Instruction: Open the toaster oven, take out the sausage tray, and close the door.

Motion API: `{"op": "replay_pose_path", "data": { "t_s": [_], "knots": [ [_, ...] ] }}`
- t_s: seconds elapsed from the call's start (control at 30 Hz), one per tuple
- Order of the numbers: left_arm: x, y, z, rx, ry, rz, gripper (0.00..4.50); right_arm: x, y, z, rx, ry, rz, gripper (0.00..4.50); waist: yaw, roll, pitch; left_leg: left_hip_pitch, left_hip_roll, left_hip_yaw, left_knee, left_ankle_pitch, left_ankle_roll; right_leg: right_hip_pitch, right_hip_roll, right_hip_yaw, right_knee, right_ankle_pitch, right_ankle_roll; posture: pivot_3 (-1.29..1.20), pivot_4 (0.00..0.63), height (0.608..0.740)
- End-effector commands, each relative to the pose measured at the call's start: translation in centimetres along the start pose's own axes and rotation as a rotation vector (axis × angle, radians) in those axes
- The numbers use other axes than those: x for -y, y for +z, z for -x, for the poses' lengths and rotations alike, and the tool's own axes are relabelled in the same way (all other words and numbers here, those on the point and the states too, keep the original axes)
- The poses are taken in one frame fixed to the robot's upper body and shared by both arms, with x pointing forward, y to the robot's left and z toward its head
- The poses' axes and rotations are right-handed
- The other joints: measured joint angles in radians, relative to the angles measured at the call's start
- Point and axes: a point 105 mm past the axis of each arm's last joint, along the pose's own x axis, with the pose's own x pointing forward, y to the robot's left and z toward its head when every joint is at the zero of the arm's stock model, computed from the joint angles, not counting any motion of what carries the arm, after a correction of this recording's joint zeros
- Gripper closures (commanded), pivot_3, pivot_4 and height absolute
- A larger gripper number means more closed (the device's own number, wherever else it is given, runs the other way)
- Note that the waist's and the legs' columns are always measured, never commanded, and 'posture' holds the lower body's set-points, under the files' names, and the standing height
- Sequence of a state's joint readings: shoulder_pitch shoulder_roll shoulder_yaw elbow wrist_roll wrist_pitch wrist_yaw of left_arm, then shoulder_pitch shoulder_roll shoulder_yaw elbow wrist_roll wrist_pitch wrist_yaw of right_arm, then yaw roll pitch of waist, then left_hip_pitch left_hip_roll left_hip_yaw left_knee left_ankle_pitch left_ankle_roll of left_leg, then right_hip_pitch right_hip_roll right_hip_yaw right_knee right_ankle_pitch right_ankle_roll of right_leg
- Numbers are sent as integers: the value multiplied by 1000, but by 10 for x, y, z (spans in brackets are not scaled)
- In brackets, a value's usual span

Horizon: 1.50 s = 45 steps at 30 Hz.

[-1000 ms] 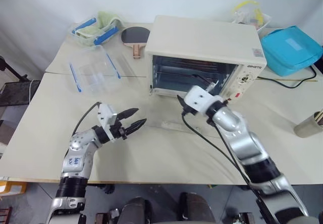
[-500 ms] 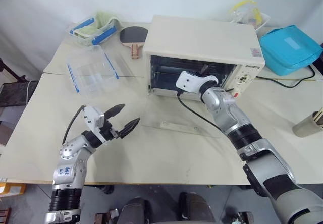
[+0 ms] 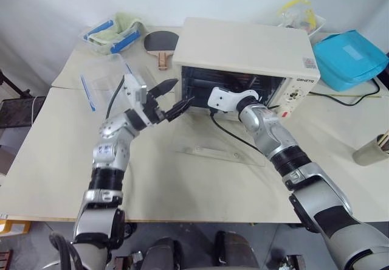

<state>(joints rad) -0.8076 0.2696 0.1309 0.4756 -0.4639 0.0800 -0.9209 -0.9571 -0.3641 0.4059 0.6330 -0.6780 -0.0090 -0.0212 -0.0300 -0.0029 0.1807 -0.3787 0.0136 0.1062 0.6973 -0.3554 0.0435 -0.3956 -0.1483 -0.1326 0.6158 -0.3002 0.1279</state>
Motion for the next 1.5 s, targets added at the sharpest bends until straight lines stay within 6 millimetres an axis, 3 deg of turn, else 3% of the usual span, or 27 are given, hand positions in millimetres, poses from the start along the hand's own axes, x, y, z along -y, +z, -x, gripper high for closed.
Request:
{"op": "replay_pose_path", "data": {
  "t_s": [0.03,0.27,0.47,0.67,0.9,1.13,1.5],
  "knots": [
    [-9,18,-9,56,4,-21,0,36,12,-2,53,-115,-35,4379,0,0,0,-1,0,-1,0,0,0,0,0,-1,0,0,0,0,150,740],
    [-12,22,-11,30,-6,-14,0,31,29,21,152,-69,-8,4379,-2,0,0,-10,-1,-6,-1,0,0,-6,0,-5,-3,0,0,0,150,740],
    [-6,22,-9,22,-25,-4,0,15,43,65,222,2,-9,4379,2,0,0,-11,-1,-8,0,0,0,-6,0,-7,-3,0,0,0,150,740],
    [-2,19,-8,6,-30,18,0,7,48,109,231,54,-4,4379,10,0,0,-11,-1,-7,2,1,0,-6,0,-6,-3,0,0,0,150,740],
    [-1,19,7,-11,-6,103,0,3,41,139,218,106,29,4379,29,0,0,-10,-1,-7,2,1,0,-5,0,-5,-3,0,1,0,150,740],
    [7,-1,40,-222,70,401,0,-15,48,163,222,157,20,4379,31,0,0,-9,-1,-7,3,1,-1,-3,1,-4,-3,0,1,0,150,740],
    [42,-11,43,-357,32,812,0,-18,59,180,344,234,76,4379,29,0,0,-7,-1,-10,3,2,-2,0,1,-3,-4,0,1,0,150,740]
  ]
}}
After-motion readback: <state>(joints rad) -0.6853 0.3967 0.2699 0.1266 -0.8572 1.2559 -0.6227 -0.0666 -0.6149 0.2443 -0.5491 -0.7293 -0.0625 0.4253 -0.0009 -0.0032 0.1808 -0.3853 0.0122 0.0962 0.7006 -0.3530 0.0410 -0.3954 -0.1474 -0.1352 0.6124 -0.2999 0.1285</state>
